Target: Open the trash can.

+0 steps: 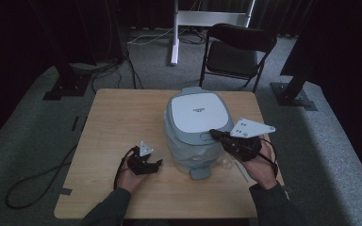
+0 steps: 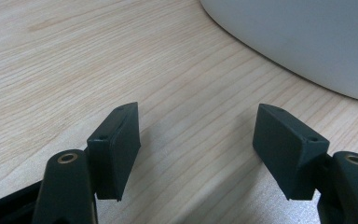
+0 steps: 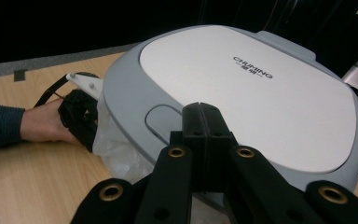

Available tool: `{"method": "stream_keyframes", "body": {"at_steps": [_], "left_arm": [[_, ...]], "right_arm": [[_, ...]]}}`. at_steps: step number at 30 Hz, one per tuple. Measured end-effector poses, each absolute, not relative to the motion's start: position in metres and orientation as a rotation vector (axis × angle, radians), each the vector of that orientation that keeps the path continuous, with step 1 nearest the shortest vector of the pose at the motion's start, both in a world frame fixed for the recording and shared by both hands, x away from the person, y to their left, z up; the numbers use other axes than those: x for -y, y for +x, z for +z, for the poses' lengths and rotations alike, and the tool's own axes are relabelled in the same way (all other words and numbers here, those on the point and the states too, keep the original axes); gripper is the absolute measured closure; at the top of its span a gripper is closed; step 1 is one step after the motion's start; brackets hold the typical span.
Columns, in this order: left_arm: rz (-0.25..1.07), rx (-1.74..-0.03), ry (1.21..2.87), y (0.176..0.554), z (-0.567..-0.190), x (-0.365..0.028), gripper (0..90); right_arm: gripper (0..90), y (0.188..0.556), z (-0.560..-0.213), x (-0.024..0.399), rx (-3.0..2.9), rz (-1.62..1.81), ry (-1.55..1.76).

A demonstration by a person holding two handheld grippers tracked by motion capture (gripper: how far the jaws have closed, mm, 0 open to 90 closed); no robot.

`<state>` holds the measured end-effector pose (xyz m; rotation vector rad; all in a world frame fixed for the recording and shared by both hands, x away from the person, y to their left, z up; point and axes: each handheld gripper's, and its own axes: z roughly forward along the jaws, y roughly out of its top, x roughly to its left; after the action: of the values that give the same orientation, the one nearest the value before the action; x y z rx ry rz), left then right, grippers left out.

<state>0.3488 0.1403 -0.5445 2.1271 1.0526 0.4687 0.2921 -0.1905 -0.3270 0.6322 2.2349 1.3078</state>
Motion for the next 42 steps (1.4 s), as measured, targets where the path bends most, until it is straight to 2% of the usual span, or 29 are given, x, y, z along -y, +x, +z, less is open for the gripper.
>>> {"method": "stream_keyframes", "body": {"at_steps": [22,42], "left_arm": [[0.469,-1.053,2.127,0.349,-0.545,-0.14,31.5],[0.469,-1.052,2.127,0.349,-0.545,-0.14,31.5]], "right_arm": [[89.6,0.292,-0.325,0.191,-2.261,1.307,0.619],[72.1,0.297,-0.322,0.206,-2.214,1.332,0.692]]}}
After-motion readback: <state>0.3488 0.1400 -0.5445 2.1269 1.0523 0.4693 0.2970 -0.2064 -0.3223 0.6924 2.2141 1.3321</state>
